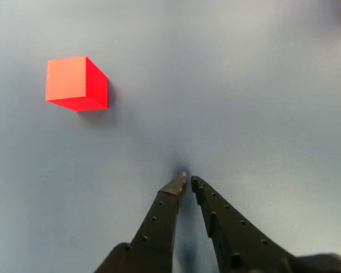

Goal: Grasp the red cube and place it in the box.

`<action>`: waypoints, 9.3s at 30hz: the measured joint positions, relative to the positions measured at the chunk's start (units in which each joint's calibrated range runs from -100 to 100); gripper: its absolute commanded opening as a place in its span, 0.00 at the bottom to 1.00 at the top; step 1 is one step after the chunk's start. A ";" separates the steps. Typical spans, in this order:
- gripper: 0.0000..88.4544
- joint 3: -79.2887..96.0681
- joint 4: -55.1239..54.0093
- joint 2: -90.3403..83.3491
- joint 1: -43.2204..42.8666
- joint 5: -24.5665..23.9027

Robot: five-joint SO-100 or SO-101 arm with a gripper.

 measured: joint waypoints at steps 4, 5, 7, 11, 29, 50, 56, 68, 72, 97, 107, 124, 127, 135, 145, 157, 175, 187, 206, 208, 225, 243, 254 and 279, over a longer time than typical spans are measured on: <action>0.01 0.00 0.08 0.00 0.00 0.15; 0.01 0.00 0.08 0.00 0.00 0.15; 0.00 0.00 0.16 0.00 0.00 0.15; 0.00 0.00 0.16 0.00 0.00 0.15; 0.00 0.00 0.16 0.00 0.00 0.98; 0.00 0.00 -8.75 0.43 0.30 0.54; 0.00 -1.54 -15.59 2.26 1.78 0.54; 0.00 -14.65 -19.49 14.24 0.30 -0.54; 0.00 -20.07 -19.33 18.84 -1.26 -0.88; 0.08 -43.13 -10.50 43.25 -17.95 -6.06; 0.22 -49.46 -10.50 53.58 -21.88 -8.60; 0.37 -49.73 -18.06 62.96 -17.06 -5.52; 0.38 -49.73 -19.81 64.70 -16.77 -4.98; 0.40 -49.73 -24.03 69.65 -15.58 -3.96; 0.41 -49.64 -28.48 72.60 -14.24 -2.74; 0.41 -42.04 -34.21 72.17 -14.02 -2.74; 0.41 -36.44 -38.82 68.95 -12.91 -2.93; 0.41 -36.80 -41.69 73.82 -12.54 -2.88; 0.41 -37.61 -43.99 78.33 -14.09 -2.83; 0.40 -38.07 -44.15 78.68 -14.47 -2.83; 0.40 -40.78 -44.79 80.68 -15.80 -2.78; 0.08 -41.23 -44.79 82.07 -16.32 -2.69; 0.00 -43.76 -40.65 82.07 -16.69 -1.71; 0.00 -63.65 -18.38 73.21 -0.89 1.56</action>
